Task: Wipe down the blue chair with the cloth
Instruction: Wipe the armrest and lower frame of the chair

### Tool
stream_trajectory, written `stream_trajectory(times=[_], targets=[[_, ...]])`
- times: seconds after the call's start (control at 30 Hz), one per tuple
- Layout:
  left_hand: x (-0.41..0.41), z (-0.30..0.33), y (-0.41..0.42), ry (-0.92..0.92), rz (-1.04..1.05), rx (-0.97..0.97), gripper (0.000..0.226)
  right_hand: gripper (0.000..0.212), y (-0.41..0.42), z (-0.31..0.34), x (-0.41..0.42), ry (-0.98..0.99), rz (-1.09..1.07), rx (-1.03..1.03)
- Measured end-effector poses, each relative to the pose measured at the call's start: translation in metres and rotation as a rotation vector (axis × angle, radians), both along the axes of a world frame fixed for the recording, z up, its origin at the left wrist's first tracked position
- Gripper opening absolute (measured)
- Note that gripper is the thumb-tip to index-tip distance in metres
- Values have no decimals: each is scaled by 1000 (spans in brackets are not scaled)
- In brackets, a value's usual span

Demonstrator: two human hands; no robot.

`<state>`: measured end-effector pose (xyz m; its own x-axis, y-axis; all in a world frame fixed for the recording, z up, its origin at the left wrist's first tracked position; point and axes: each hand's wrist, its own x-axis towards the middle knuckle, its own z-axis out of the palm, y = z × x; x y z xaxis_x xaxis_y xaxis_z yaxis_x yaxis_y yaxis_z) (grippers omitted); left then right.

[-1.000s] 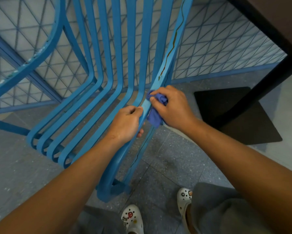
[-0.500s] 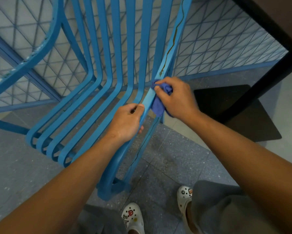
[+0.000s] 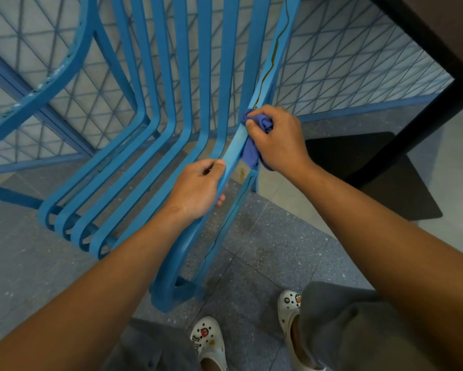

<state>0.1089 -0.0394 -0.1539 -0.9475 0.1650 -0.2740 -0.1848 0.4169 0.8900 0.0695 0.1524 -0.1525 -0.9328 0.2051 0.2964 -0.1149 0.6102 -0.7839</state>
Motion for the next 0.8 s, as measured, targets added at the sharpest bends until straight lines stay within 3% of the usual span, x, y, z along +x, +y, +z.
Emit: stream_trajectory(times=[0.2, 0.5, 0.8], targets=[[-1, -1, -2, -24, 11, 13, 35, 9, -12, -13, 30, 0, 114, 30], [1, 0, -2, -6, 13, 29, 37, 19, 12, 10, -17, 13, -52, 9], [2, 2, -2, 22, -19, 17, 59, 21, -12, -8, 29, -1, 135, 83]])
